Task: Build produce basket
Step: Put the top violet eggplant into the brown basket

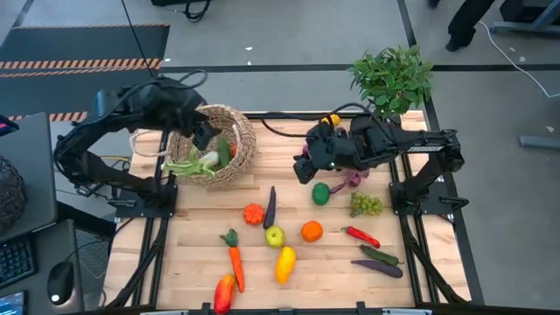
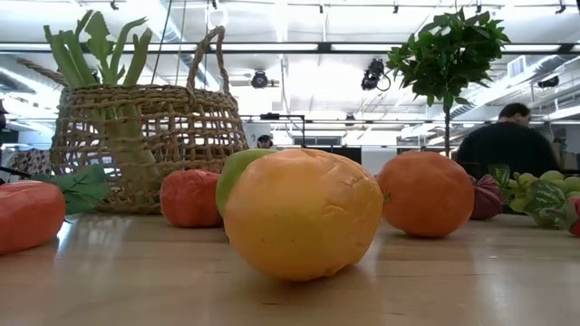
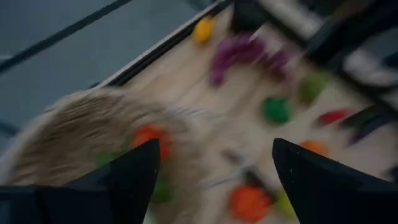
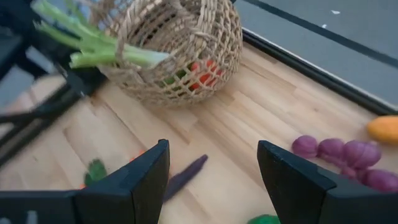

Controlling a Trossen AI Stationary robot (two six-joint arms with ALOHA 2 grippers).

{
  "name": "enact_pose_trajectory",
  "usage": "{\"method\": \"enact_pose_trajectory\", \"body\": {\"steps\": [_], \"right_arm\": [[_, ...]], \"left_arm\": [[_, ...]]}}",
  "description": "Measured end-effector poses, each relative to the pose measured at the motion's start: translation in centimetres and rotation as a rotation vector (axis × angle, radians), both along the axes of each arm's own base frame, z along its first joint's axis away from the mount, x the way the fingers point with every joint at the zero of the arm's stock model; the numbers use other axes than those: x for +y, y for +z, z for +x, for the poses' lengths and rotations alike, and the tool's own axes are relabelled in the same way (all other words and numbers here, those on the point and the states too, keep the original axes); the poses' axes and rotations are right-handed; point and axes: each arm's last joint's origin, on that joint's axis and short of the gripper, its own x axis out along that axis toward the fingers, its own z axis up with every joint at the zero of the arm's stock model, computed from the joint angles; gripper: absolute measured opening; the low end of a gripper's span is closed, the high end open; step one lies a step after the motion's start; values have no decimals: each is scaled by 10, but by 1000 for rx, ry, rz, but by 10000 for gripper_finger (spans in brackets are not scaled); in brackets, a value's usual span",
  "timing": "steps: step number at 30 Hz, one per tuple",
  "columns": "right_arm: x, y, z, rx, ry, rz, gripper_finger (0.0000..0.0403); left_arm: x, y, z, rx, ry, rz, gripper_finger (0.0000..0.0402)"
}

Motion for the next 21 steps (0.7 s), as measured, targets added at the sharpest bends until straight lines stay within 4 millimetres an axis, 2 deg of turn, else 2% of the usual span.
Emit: {"method": "enact_pose_trajectory", "body": {"steps": [4,8,11,16,18,21], "right_arm": [[-13,1,4,37,115,-13,248],[-28,4,9,43,263,-43,248],[-38,3,12,48,359,-37,248],[-48,-5,13,85,465,-4,248],[-48,-12,12,102,505,32,248],[-42,-17,9,120,539,40,248]], "left_arm": [[-20,22,0,-196,3,-44,295],[-46,37,9,-373,-13,-43,277],[-71,37,22,-424,15,-33,262],[-111,22,42,-403,68,-3,235],[-119,20,44,-412,93,18,221],[-121,21,41,-424,113,37,194]]}}
